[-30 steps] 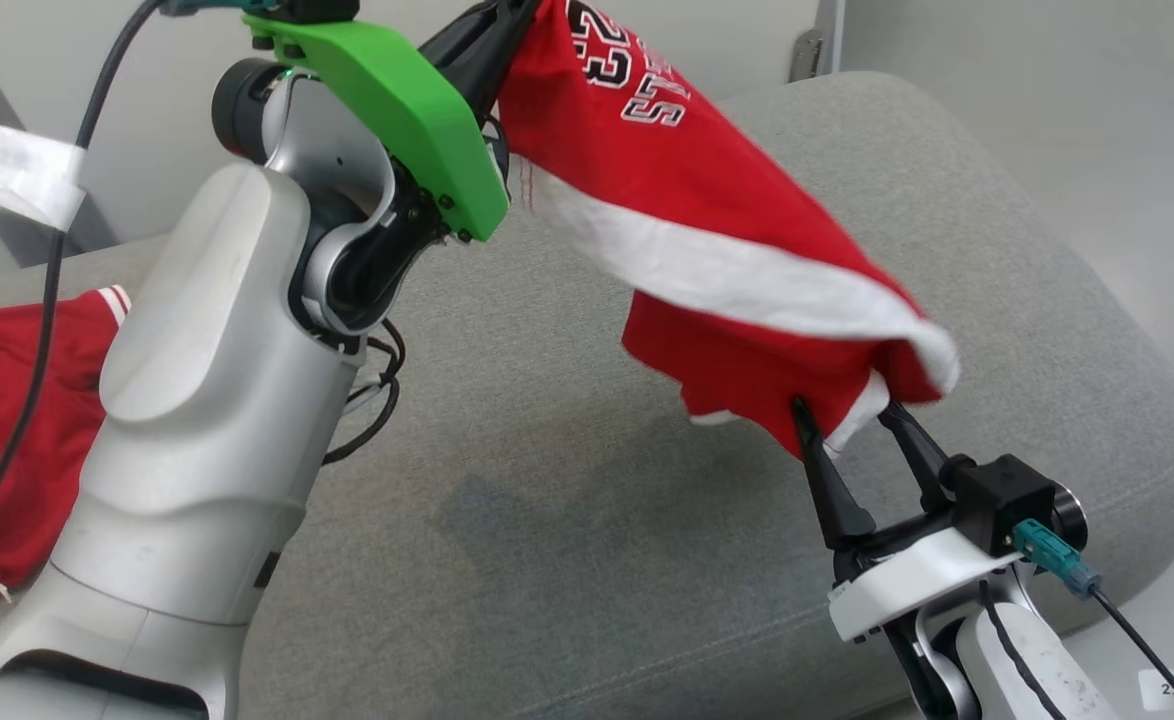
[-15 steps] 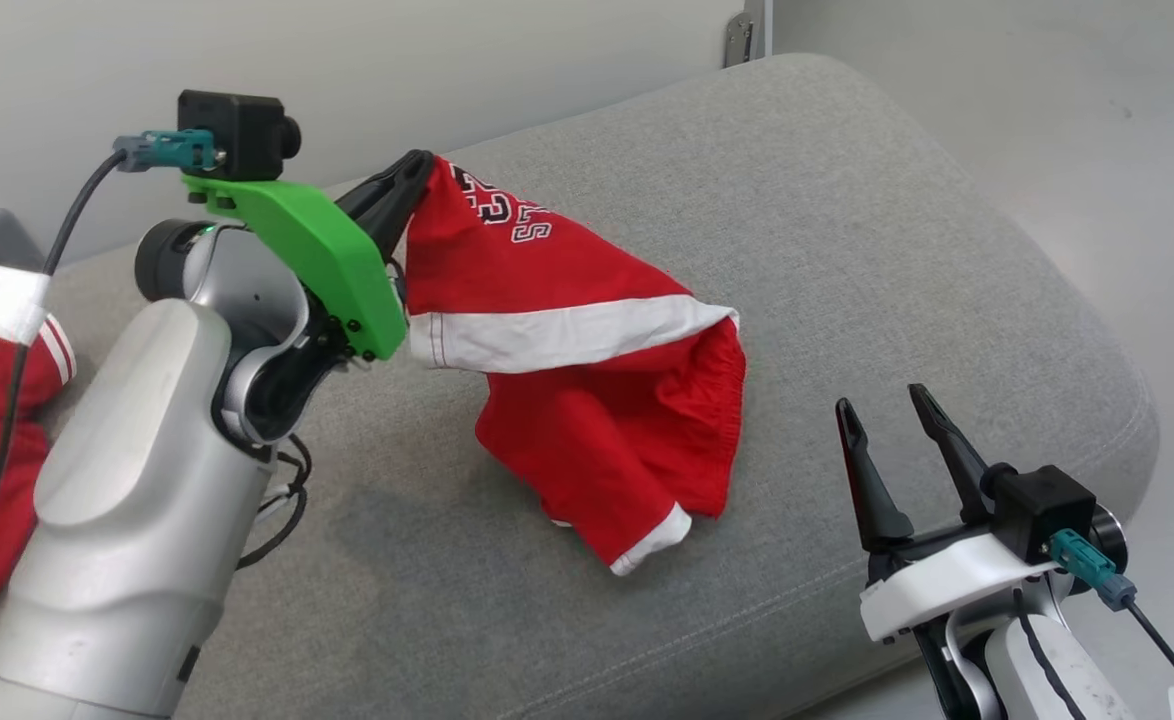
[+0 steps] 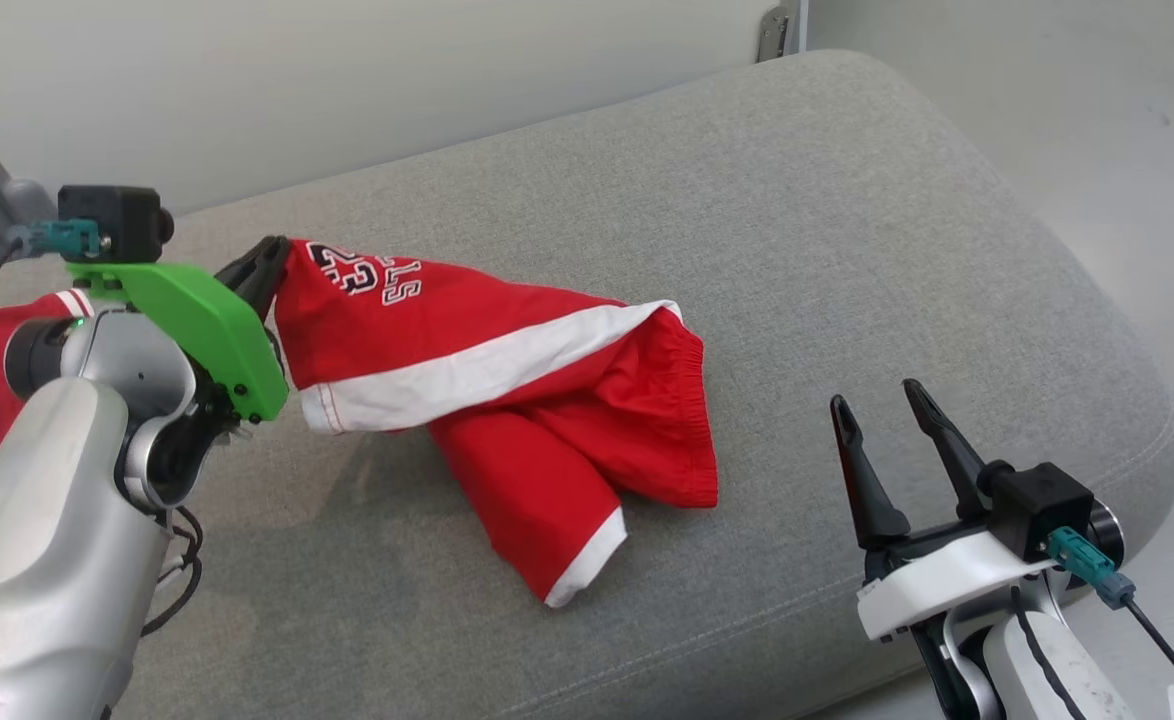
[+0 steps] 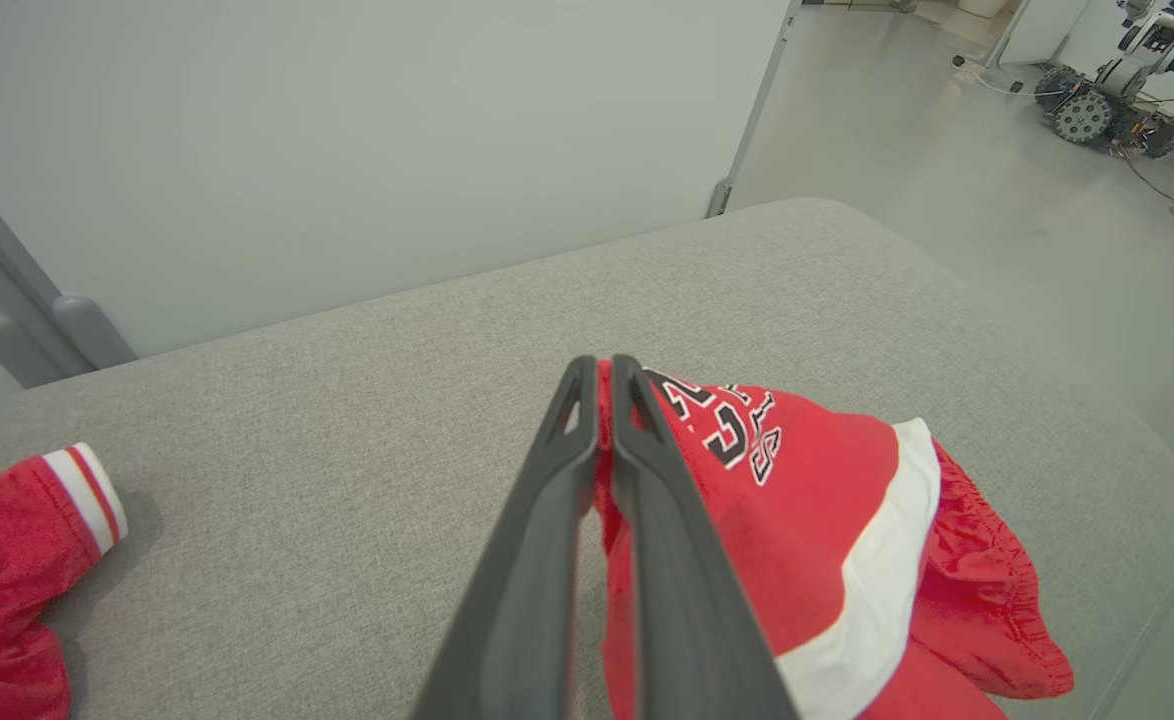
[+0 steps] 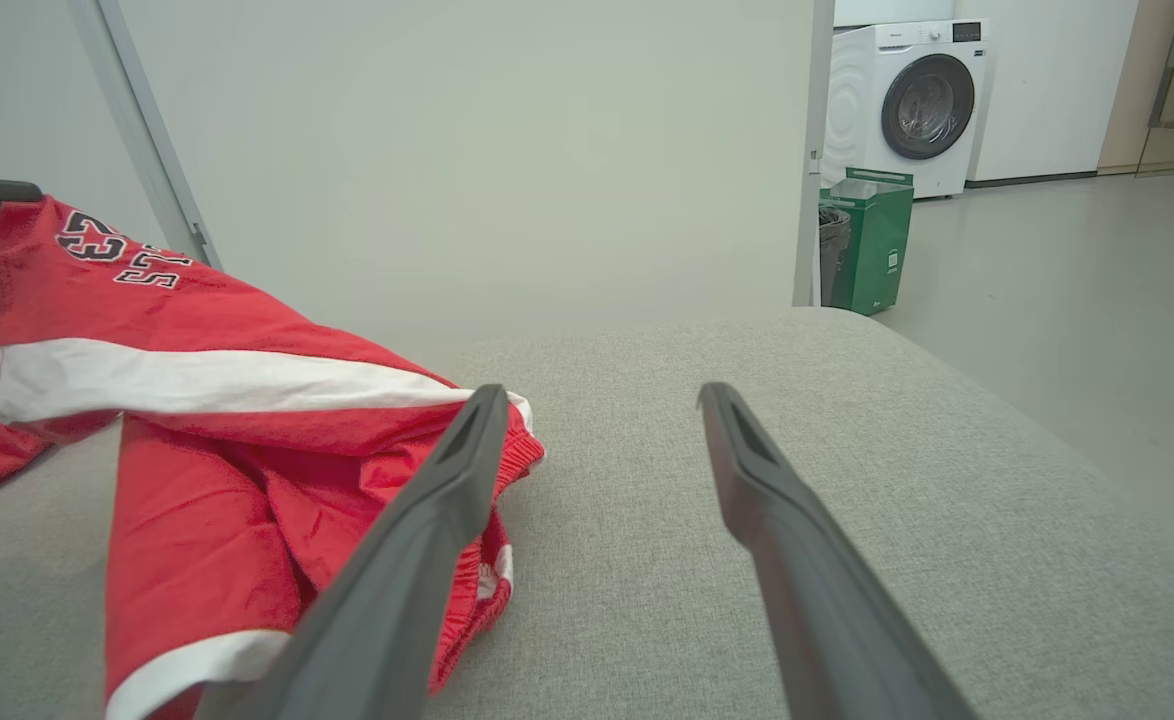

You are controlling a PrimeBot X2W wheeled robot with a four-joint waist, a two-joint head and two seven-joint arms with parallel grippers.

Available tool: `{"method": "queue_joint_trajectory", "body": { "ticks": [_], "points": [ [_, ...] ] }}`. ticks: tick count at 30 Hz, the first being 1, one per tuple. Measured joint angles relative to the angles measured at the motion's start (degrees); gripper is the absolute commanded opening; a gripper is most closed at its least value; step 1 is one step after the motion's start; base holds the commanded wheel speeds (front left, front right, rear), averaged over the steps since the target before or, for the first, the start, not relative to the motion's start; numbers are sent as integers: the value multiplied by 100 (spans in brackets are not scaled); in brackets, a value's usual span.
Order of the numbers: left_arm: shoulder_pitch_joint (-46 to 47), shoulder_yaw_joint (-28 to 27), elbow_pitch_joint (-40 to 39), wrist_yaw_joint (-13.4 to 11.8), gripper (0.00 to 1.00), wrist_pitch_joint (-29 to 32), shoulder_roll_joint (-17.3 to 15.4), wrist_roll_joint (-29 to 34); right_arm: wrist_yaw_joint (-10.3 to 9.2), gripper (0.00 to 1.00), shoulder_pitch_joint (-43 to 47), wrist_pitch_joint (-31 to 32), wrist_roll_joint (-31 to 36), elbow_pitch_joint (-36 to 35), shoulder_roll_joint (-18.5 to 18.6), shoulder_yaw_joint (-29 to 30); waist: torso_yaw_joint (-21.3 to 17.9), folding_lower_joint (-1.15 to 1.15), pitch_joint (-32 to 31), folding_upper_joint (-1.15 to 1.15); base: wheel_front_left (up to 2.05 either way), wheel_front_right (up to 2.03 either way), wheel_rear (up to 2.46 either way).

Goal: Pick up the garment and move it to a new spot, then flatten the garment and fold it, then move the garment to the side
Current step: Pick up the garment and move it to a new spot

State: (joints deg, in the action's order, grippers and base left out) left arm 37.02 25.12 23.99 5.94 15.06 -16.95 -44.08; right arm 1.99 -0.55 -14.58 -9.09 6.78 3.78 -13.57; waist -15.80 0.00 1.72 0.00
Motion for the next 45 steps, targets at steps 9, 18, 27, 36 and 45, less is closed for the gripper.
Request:
{"method": "queue_joint_trajectory", "body": {
  "ticks": [9, 18, 27, 36, 45],
  "points": [
    [-405, -16, 213, -73, 100, -89, -31, -7, 51, 100, -3, 0, 36, 32, 0, -29, 58, 0, 51, 0, 0, 0, 0],
    [-420, 98, 103, -75, 100, -464, -74, 311, 49, 100, -15, 0, 56, 46, -7, 19, 82, 0, 24, 0, 0, 0, 0],
    [-535, 125, -159, -201, 100, -968, 10, 588, -16, 100, -3, 0, 56, -16, 7, 302, 308, 0, -104, 0, 0, 0, 0],
    [-1182, 77, -405, -493, 100, -1385, 53, 653, -112, 100, 168, -1, 51, -147, 104, 605, 798, 0, -198, 0, 0, 0, 0],
    [-2046, -163, -583, -891, 100, -1913, 162, 606, -116, 100, 404, -1, 40, -190, 94, 673, 1418, 0, -308, 0, 0, 0, 0]
  ]
}}
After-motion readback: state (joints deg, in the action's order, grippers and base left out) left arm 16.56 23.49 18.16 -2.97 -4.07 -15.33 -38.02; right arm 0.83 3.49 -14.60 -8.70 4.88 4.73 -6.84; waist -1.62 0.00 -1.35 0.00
